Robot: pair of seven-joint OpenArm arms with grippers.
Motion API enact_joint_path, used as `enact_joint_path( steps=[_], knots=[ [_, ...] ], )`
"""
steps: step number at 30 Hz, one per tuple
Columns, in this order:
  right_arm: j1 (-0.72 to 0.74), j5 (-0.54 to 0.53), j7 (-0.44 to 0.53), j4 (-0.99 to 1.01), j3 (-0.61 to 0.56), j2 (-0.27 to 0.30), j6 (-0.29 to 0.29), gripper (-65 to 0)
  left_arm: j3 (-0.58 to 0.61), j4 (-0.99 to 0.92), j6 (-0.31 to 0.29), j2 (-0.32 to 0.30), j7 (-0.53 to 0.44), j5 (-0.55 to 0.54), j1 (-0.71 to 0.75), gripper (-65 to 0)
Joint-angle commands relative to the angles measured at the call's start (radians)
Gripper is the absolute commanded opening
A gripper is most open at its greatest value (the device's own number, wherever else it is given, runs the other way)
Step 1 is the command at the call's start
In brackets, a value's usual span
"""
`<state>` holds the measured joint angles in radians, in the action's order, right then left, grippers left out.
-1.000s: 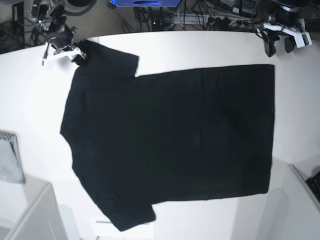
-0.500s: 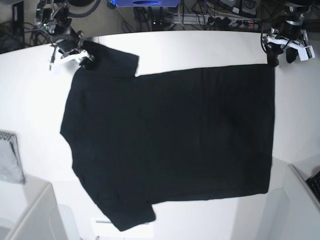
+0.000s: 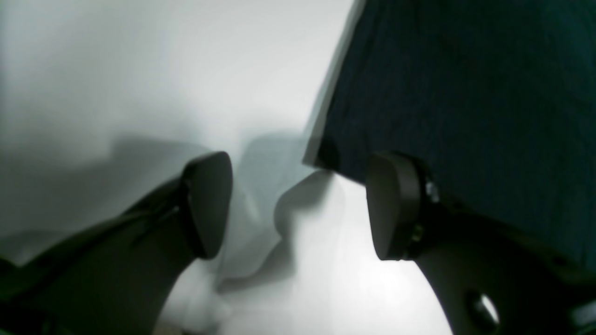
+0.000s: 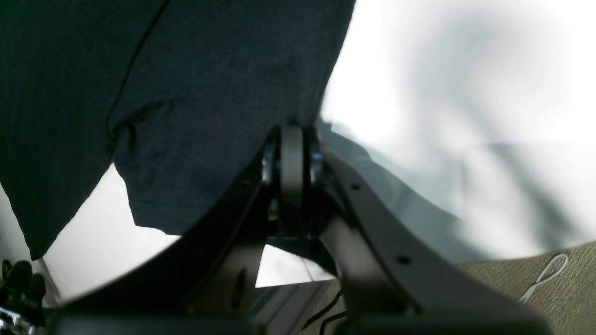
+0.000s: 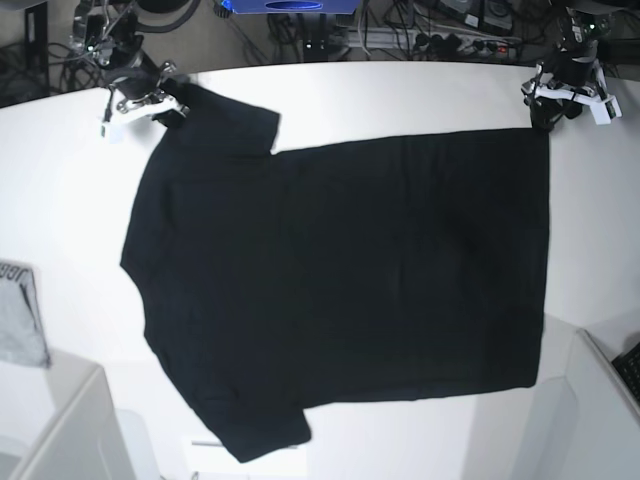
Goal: Fold the T-shirt properly
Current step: 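Lower both grippers onto the shirt's shoulder corners and grasp them, then lift the shoulder corners with both grippers and pull them toward the robot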
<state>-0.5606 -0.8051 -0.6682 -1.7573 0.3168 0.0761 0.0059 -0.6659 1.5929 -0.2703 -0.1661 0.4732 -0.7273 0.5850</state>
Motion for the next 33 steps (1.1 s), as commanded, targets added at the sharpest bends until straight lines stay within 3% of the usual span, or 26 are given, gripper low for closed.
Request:
enact_joint_path(
  steps=[1,10,19,22,25,33],
  knots=[
    [-0.006,0.003,-0.009,-0.006,0.002,0.003,-0.011,-65.0,-0.005,0.007,-0.008,-0.011,-0.02,-0.007,-0.006,-22.2],
    [-0.006,0.003,-0.011,-0.006,0.005,0.006,-0.011,-65.0,0.102,-0.041,-0.007,-0.016,-0.02,-0.004,-0.07,-22.4],
    [-0.008,0.003,-0.011,-0.006,0.005,0.006,-0.011,-65.0,0.111,-0.11,-0.005,-0.017,-0.02,-0.004,-0.081,-24.0],
    [-0.008,0.003,-0.011,-0.006,0.005,0.006,-0.011,-65.0,0.113,-0.111,-0.005,-0.017,-0.02,-0.004,-0.093,-38.0],
    [-0.009,0.003,-0.011,-0.006,0.006,0.006,-0.011,-65.0,0.113,-0.111,-0.005,-0.017,-0.02,-0.004,-0.093,-63.0],
    [-0.028,0.003,-0.003,-0.013,0.008,0.004,-0.011,-65.0,0.108,-0.084,-0.005,-0.02,-0.02,-0.004,-0.079,-65.0]
  ],
)
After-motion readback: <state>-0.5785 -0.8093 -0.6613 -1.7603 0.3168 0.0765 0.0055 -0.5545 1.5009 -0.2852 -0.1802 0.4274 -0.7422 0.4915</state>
